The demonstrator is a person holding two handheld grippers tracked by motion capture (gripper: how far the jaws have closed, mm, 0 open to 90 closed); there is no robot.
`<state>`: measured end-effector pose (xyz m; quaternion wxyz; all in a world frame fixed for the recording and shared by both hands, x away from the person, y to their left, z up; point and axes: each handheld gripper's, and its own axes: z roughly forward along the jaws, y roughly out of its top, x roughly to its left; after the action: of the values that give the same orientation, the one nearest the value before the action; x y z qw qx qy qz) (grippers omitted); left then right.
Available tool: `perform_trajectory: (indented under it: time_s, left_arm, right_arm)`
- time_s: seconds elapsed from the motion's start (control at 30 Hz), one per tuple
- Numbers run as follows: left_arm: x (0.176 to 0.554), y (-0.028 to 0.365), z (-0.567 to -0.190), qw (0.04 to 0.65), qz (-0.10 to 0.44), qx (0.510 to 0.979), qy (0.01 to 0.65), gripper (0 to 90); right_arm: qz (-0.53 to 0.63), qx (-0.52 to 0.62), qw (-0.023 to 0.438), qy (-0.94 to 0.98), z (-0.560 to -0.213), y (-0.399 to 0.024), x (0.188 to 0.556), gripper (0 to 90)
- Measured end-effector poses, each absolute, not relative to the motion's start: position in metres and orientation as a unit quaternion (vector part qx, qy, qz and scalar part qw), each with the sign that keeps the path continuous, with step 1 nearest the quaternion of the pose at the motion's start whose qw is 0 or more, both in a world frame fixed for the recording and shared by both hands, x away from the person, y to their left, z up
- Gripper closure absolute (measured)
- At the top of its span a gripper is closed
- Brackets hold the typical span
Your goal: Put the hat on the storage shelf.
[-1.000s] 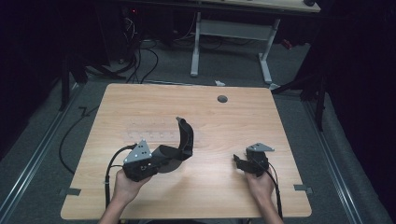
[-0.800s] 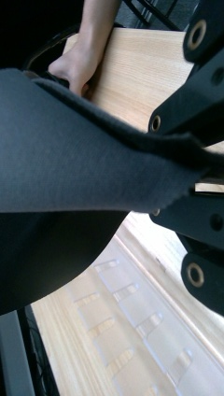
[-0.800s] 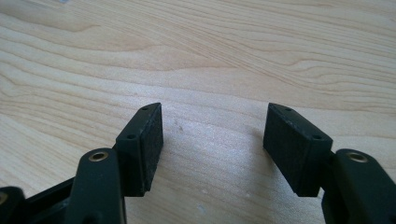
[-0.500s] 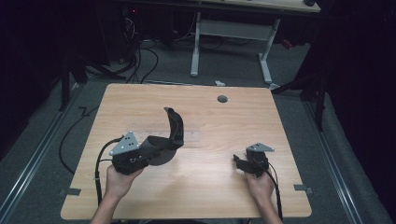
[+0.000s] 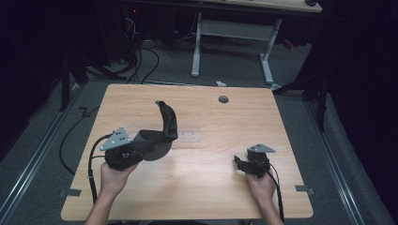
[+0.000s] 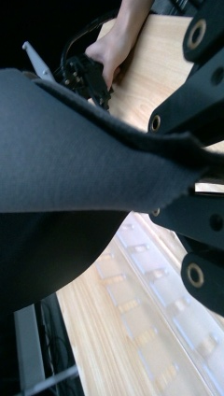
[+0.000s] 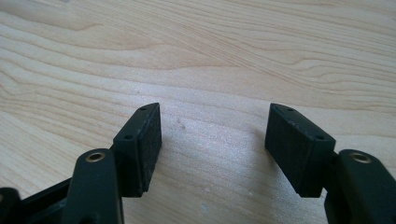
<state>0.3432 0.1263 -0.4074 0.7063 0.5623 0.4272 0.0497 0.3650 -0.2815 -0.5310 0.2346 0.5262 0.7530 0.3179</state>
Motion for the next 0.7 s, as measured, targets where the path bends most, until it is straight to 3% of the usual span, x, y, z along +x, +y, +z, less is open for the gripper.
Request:
perform_trajectory:
  time_s: [0.7]
  left_arm:
    - [0.366, 0.165, -0.398, 0.718, 0.092, 0.515, 0.458, 85.5]
  right_arm:
    - [0.318, 0.525, 0.234, 0.754, -0.531, -0.281, 0.365, 36.4]
